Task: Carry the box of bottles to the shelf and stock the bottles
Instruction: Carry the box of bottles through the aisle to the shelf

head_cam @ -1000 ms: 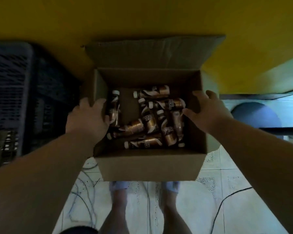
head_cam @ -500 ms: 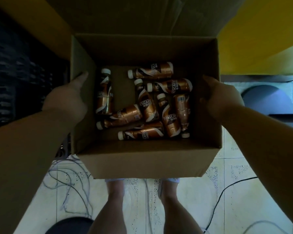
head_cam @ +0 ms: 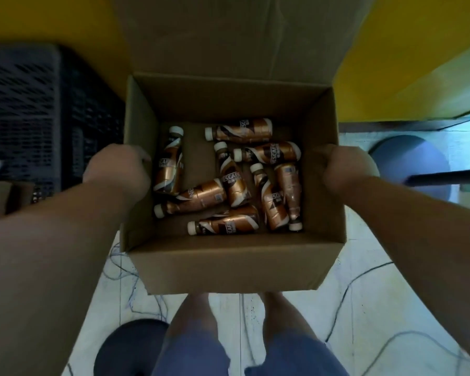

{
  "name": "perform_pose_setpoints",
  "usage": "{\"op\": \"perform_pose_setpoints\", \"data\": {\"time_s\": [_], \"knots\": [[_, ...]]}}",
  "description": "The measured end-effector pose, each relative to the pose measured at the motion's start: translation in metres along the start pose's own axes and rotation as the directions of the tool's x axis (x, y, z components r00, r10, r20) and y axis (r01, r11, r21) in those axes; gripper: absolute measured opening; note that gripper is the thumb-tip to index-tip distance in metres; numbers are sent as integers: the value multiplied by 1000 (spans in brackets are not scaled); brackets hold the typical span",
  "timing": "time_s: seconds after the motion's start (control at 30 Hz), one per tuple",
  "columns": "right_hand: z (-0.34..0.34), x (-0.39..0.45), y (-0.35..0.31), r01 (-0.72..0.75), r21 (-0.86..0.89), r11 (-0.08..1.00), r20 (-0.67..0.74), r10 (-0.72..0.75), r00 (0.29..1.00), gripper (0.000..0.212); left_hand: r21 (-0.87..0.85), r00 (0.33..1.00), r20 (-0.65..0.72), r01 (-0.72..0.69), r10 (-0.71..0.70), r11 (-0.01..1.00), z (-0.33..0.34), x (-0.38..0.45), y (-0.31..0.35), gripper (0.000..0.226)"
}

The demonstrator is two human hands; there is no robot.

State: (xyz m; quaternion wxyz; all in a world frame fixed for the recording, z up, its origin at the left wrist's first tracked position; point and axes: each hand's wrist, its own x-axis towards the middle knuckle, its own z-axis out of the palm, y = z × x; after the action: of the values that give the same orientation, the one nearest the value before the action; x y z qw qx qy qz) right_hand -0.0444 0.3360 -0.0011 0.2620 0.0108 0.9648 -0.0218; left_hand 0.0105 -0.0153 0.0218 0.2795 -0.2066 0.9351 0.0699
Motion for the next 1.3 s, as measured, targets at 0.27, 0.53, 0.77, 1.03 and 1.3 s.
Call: {"op": "perform_pose_setpoints", "data": {"time_s": [0.27,0.53,0.77,1.03,1.3], "knots": [[-115,-166,37,-24,26,999,-39,25,999,45,102,990,-137,-30,44,994,-105,-156,4,64],[-127,-295,80,-324,167,931,-141,348,927,47,131,940,-118,-304,319,944,-152,-217,44,66],[-86,-408,120,-574,320,754,-50,618,784,49,246,792,-27,-586,610,772,-160,-261,107,64],[-14,-544,207,-725,498,476,63,814,577,50,410,545,82,-781,834,470,-97,-369,241,56],[48,-693,292,-827,538,164,224,918,328,52,441,274,279,-888,920,130,-3,-513,365,22]]}}
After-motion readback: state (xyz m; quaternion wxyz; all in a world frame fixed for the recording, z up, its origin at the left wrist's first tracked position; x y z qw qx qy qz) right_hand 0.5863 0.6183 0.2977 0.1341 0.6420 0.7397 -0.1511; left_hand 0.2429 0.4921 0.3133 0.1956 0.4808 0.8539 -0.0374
